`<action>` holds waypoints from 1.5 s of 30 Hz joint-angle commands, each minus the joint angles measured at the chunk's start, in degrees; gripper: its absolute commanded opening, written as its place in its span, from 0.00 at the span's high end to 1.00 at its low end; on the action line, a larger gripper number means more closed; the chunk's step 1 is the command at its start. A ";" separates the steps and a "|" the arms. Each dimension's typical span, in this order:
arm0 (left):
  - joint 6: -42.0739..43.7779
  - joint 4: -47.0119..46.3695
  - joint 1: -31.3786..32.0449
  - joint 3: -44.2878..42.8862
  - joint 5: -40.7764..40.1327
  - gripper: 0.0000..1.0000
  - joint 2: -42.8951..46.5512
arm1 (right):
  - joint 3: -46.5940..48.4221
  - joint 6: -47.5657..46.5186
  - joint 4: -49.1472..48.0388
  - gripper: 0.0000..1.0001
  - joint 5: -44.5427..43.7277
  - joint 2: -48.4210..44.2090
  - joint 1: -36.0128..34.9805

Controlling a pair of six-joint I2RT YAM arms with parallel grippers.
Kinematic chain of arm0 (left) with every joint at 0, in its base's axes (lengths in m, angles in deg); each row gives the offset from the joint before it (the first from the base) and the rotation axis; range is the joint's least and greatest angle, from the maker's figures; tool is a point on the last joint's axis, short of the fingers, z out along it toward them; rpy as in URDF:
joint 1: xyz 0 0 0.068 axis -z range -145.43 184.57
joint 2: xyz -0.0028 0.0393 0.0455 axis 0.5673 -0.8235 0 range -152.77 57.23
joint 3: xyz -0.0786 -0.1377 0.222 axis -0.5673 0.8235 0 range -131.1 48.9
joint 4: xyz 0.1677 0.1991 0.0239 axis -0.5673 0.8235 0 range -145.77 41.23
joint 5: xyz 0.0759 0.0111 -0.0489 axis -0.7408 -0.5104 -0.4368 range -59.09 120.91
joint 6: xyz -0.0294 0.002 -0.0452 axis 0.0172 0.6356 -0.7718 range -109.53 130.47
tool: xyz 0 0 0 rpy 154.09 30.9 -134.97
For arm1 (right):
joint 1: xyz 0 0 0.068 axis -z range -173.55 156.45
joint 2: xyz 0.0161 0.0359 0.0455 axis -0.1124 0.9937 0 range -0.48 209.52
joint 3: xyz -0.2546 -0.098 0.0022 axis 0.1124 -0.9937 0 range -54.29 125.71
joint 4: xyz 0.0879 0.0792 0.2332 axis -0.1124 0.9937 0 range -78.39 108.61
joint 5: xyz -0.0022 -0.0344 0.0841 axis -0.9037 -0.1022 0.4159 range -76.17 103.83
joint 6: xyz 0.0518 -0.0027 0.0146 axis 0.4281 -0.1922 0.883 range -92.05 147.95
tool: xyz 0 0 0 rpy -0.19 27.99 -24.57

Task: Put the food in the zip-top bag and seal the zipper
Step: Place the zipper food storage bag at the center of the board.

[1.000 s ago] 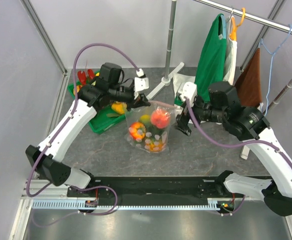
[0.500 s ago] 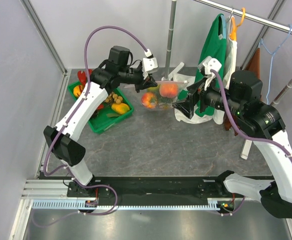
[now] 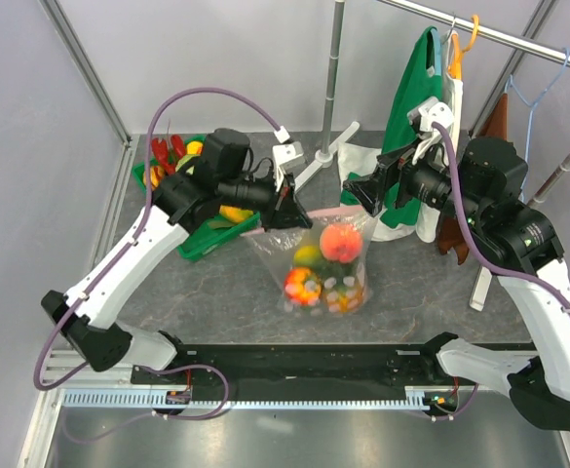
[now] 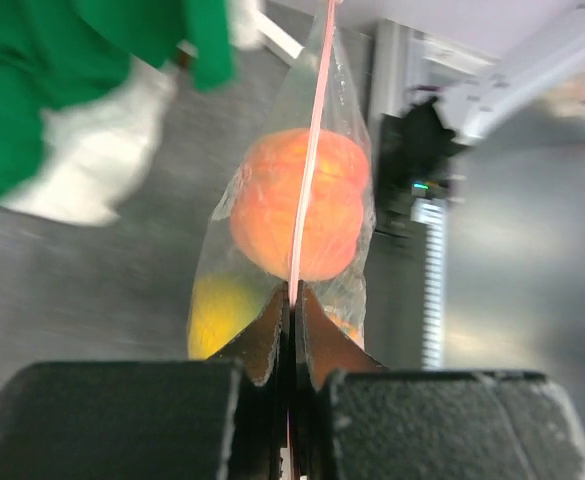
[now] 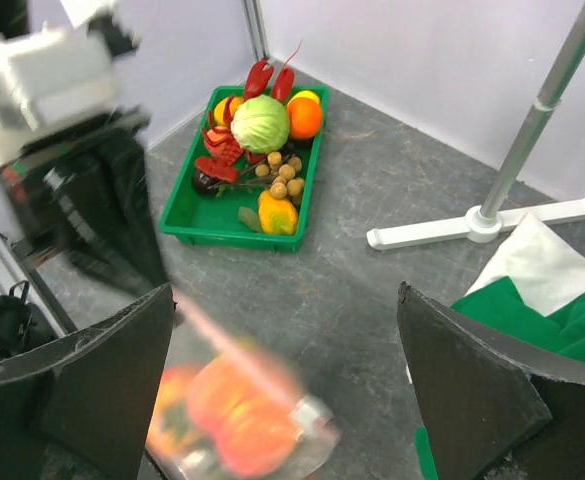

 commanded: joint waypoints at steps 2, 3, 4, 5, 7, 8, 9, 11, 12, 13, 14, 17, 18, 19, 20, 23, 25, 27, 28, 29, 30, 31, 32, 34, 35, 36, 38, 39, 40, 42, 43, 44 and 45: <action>-24.12 -4.96 5.07 7.94 3.51 0.98 2.28 | -1.32 1.27 -3.93 0.02 -2.28 -0.39 0.21; -26.84 -6.54 5.51 10.82 4.21 0.98 2.28 | -1.49 1.18 -4.28 0.02 -2.37 -0.39 0.21; -32.26 -8.73 6.47 12.25 3.96 0.98 2.37 | -1.67 1.18 -4.37 0.02 -2.63 -0.30 0.29; -34.67 -13.37 6.91 13.39 3.52 0.98 2.37 | -1.85 1.10 -4.46 0.02 -2.72 -0.30 0.21; -40.63 -19.01 8.58 15.86 2.56 0.98 0.98 | -2.20 0.57 -4.55 0.02 -2.90 -0.39 0.21; -41.28 -21.48 9.28 15.69 1.68 0.98 0.01 | -2.46 0.48 -4.64 0.02 -3.07 -0.39 0.29; -41.54 -21.85 9.90 14.38 0.19 0.98 -1.31 | -2.72 0.22 -4.72 0.02 -3.25 -0.47 0.29; -44.52 -23.16 10.26 13.41 -0.61 0.98 -5.07 | -2.99 -0.57 -4.73 0.02 -3.86 -0.65 0.21; -45.67 -24.13 9.74 13.23 -0.35 0.98 -5.97 | -3.16 -0.92 -4.64 0.02 -3.95 -0.82 0.21; -47.59 -25.09 7.47 13.40 -0.61 0.98 -6.67 | -3.34 -1.45 -4.55 0.02 -4.04 -0.91 0.21; -48.83 -25.89 5.79 13.75 -1.75 0.98 -7.03 | -3.43 -1.63 -4.55 0.02 -4.21 -1.09 0.21; -53.24 -33.97 -2.73 21.54 -5.52 0.98 -5.29 | -4.39 -2.51 -4.72 0.02 -3.78 -1.61 0.29; -52.54 -36.07 -6.75 22.79 -6.32 0.98 -4.84 | -4.57 -2.68 -4.81 0.02 -3.69 -1.70 0.21; -50.97 -36.87 -8.79 24.11 -6.85 0.98 -4.49 | -4.83 -3.03 -4.81 0.02 -3.51 -1.79 0.21; -50.78 -37.32 -10.90 26.74 -6.94 0.98 -4.14 | -5.10 -3.04 -4.81 0.02 -3.16 -1.62 0.21; -46.74 -33.99 -17.42 33.93 -6.68 0.98 -1.86 | -5.80 -3.56 -4.90 0.02 -1.58 -1.18 0.21; -42.27 -30.83 -17.87 38.95 -3.81 0.91 1.48 | -5.63 -3.91 -4.81 0.02 -1.23 -0.83 0.21; -36.74 -25.94 -16.55 41.43 -1.15 0.80 3.94 | -5.71 -4.35 -4.81 0.02 -1.05 -0.91 0.21; -33.58 -22.94 -15.68 41.53 1.73 0.80 4.21 | -5.80 -4.53 -4.64 0.02 -1.14 -1.18 0.29; -26.33 -18.82 -13.67 41.09 2.37 0.80 4.22 | -5.89 -4.88 -4.55 0.02 -1.05 -1.18 0.21; -23.04 -11.38 -12.60 40.22 1.59 0.80 4.22 | -6.06 -4.97 -4.46 0.02 -1.05 -1.26 0.29; -20.13 -8.26 -11.90 38.90 0.10 0.78 4.39 | -5.89 -4.88 -3.94 0.02 -1.05 -1.35 0.21; -14.53 -5.01 -11.37 37.85 -1.30 0.75 4.22 | -5.89 -4.97 -3.76 0.02 -1.05 -1.35 0.21; -8.71 2.88 -11.36 34.26 -4.80 0.59 4.65 | -5.89 -4.97 -3.41 0.02 -1.05 -1.53 0.21; -4.07 4.24 -11.88 33.28 -6.66 0.55 5.35 | -5.80 -4.97 -3.41 0.02 -1.05 -1.53 0.21; -2.97 5.03 -12.67 32.83 -8.59 0.45 6.58 | -5.71 -4.97 -3.41 0.02 -1.05 -1.53 0.21; -0.61 3.73 -18.00 32.21 -8.71 0.35 11.49 | -5.36 -4.97 -3.32 0.02 -1.05 -1.70 0.21; 0.28 2.77 -19.69 31.78 -7.31 0.26 13.08 | -5.28 -4.97 -3.23 0.02 -1.23 -1.71 0.21; 1.51 0.41 -20.84 30.90 -3.73 0.23 16.49 | -5.19 -4.97 -3.23 0.02 -1.40 -1.62 0.29; 9.13 -0.67 -21.21 31.41 3.30 0.06 19.50 | -5.19 -4.97 -3.58 0.02 -2.19 -1.79 0.29; 16.39 -0.58 -20.07 31.94 12.65 0.00 22.99 | -5.19 -4.71 -3.76 0.02 -2.46 -1.88 0.21; 19.24 -0.58 -17.98 32.64 14.48 0.00 24.50 | -5.27 -4.36 -3.85 0.02 -2.81 -1.88 0.21; 21.62 -0.76 -14.65 34.22 12.94 0.01 26.09 | -5.27 -3.40 -4.37 0.02 -3.07 -1.97 0.21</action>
